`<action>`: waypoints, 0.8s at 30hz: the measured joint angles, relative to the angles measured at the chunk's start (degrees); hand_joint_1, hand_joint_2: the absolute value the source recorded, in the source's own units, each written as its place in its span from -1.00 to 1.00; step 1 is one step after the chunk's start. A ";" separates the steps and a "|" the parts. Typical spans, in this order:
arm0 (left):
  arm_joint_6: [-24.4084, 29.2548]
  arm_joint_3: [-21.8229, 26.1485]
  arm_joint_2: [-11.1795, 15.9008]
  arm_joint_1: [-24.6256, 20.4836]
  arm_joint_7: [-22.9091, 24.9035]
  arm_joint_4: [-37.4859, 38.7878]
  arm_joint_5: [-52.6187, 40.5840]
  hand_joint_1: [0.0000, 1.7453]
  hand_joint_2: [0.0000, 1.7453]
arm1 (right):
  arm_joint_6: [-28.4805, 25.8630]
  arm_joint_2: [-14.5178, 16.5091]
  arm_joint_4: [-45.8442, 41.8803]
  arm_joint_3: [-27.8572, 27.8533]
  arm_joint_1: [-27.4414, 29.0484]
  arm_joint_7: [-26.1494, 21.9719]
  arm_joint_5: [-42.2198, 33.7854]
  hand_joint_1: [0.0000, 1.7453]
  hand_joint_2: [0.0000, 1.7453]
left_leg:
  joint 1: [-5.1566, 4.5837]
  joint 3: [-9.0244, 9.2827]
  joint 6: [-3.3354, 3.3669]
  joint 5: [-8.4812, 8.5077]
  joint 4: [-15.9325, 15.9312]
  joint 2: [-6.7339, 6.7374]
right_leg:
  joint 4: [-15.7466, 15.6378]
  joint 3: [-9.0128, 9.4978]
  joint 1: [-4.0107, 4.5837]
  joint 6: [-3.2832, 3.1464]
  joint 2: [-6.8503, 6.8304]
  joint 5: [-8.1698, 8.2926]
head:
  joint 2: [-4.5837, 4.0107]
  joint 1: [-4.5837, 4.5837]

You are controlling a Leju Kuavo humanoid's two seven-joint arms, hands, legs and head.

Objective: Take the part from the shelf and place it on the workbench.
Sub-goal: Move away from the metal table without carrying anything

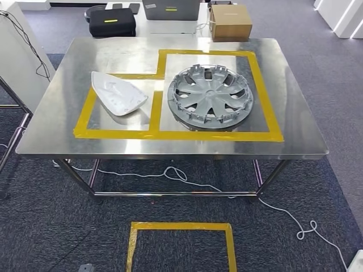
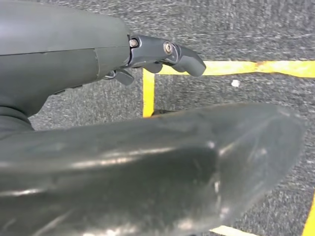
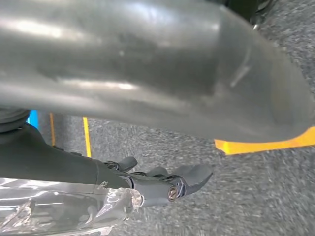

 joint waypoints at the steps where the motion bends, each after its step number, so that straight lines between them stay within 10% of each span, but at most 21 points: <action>1: -0.02 0.05 -0.01 -0.02 -0.01 0.00 0.00 -1.00 -1.00 | -0.06 0.01 0.00 0.00 -0.14 0.15 0.00 -1.00 -1.00 | -0.16 -0.33 -0.18 0.30 0.08 0.00 | -4.38 2.97 0.17 -0.33 -0.01 0.70 | 0.00 0.01; 3: -0.09 0.18 -0.01 -0.11 -0.05 -0.01 -0.01 -1.00 -1.00 | -0.22 0.01 0.01 0.00 -0.38 0.45 -0.01 -1.00 -1.00 | -0.38 -0.73 -0.67 0.96 0.26 0.03 | -9.80 6.21 0.43 -0.77 -0.01 0.98 | 0.00 -0.02; 7: -0.28 0.31 0.10 -0.11 -0.21 -0.01 -0.02 -1.00 -1.00 | -0.45 0.08 0.01 0.00 -0.17 0.78 -0.01 -1.00 -1.00 | -0.33 -1.24 -1.73 1.36 0.60 -0.01 | -10.44 5.32 0.26 -1.90 -0.18 1.88 | 0.00 0.01; 12: -0.23 0.37 0.20 -0.03 -0.22 -0.01 0.00 -1.00 -1.00 | -0.51 0.11 0.08 0.00 -0.12 0.02 -0.01 -1.00 -1.00 | 0.35 -5.95 -3.25 -8.65 13.76 -0.08 | -10.36 2.70 0.00 -2.71 -0.30 4.25 | 0.00 -0.72; 14: -0.14 0.39 0.21 -0.01 -0.20 -0.01 0.01 -1.00 -1.00 | -0.45 0.11 0.08 0.00 -0.08 -0.33 -0.01 -1.00 -1.00 | 0.57 -5.43 -3.47 -8.52 15.78 -0.08 | -10.20 1.39 -0.01 -2.52 -0.31 5.11 | 0.00 -0.73; 19: -0.02 0.46 0.23 -0.34 -0.09 -0.01 -0.07 -1.00 -1.00 | -0.40 0.11 0.09 0.01 -0.20 -0.81 -0.01 -1.00 -1.00 | 0.78 5.60 -2.88 -3.97 -0.29 -0.23 | -9.86 -0.21 0.20 -1.19 -0.27 6.78 | 0.01 -0.73; 22: 0.16 0.47 0.30 -0.28 0.19 -0.01 -0.54 -1.00 -1.00 | -0.40 0.11 0.09 0.18 -0.12 -0.60 -0.01 -1.00 -1.00 | 0.63 5.21 -1.34 -3.52 -1.03 -0.22 | -9.74 -0.67 0.14 -0.18 -0.24 7.39 | 0.00 -0.61; 24: 0.24 0.49 0.41 -0.26 0.24 0.00 -0.67 -1.00 -1.00 | -0.42 0.14 0.10 0.34 -0.01 -0.46 -0.01 -1.00 -1.00 | 0.70 4.37 -0.23 -2.65 -1.13 -0.04 | -6.95 -2.08 0.01 0.32 -0.21 4.74 | 0.00 -0.28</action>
